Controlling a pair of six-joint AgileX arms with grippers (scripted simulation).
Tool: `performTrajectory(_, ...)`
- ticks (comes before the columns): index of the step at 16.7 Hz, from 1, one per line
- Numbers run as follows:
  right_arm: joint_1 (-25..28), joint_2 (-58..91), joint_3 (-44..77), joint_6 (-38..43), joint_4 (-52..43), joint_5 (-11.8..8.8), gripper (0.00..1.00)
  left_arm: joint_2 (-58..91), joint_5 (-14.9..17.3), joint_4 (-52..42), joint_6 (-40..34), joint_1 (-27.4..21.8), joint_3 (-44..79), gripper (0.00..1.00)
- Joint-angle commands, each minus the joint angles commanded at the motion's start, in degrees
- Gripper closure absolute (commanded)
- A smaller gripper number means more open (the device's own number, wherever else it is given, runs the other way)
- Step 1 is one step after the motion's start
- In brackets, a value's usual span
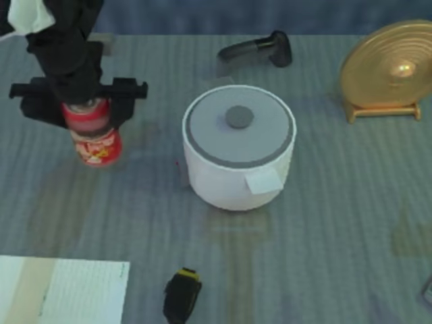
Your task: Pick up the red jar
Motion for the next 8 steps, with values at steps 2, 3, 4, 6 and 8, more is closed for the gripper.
performTrajectory(2, 0.0, 0.0, 0.0, 0.0, 0.0, 0.0, 0.0, -0.2, -0.8, 1.3, -3.9, -1.9, -1.3, 1.0)
performTrajectory(3, 0.0, 0.0, 0.0, 0.0, 0.0, 0.0, 0.0, -0.3, -1.0, 1.7, -4.9, -2.4, -1.6, 1.0)
performTrajectory(4, 0.0, 0.0, 0.0, 0.0, 0.0, 0.0, 0.0, -0.3, -1.1, 1.9, -5.4, -2.7, -1.8, 1.0)
performTrajectory(6, 0.0, 0.0, 0.0, 0.0, 0.0, 0.0, 0.0, -0.3, -1.1, 1.9, -5.4, -2.7, -1.8, 1.0)
performTrajectory(8, 0.0, 0.0, 0.0, 0.0, 0.0, 0.0, 0.0, -0.1, -1.0, 1.7, -5.2, -2.4, -1.7, 1.0)
